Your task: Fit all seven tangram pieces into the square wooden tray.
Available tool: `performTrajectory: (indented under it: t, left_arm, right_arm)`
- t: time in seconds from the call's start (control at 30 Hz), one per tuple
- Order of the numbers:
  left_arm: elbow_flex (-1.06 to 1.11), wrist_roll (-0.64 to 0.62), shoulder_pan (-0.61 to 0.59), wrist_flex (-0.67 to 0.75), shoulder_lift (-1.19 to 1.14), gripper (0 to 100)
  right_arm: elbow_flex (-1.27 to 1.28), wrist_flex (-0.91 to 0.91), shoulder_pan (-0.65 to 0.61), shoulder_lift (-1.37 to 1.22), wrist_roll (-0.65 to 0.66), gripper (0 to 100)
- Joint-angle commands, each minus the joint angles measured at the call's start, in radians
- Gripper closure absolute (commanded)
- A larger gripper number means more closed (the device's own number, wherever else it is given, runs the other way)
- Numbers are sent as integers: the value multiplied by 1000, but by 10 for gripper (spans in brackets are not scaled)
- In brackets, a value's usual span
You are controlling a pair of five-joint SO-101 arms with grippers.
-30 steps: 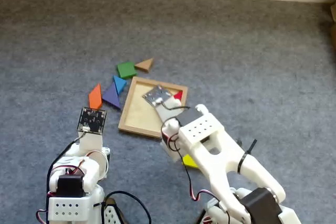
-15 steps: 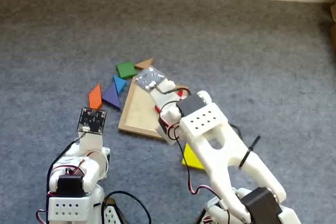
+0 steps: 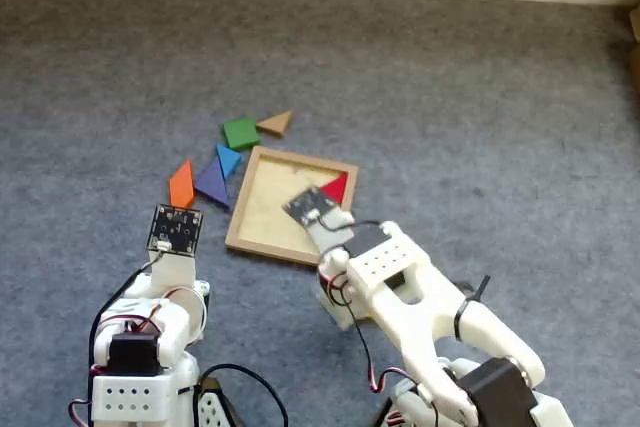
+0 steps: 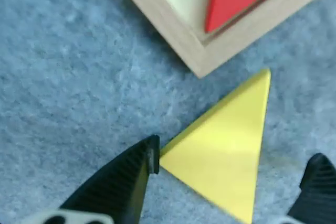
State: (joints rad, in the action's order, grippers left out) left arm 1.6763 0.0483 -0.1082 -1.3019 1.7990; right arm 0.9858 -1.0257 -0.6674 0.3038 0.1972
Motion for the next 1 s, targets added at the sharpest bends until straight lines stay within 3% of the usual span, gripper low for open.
performTrajectory:
  t: [0.0, 0.37, 0.57, 0.97]
  left_arm:
    - [21, -3, -10, -3, -2, 993]
    - [21, -3, -10, -3, -2, 993]
    - [21, -3, -10, -3, -2, 993]
    - [21, -3, -10, -3, -2, 993]
  right_arm:
    - [18, 27, -1, 28, -8, 598]
    - [22, 47, -59, 28, -6, 602]
    - [24, 22, -56, 28, 3, 667]
    - [24, -48, -27, 28, 124, 667]
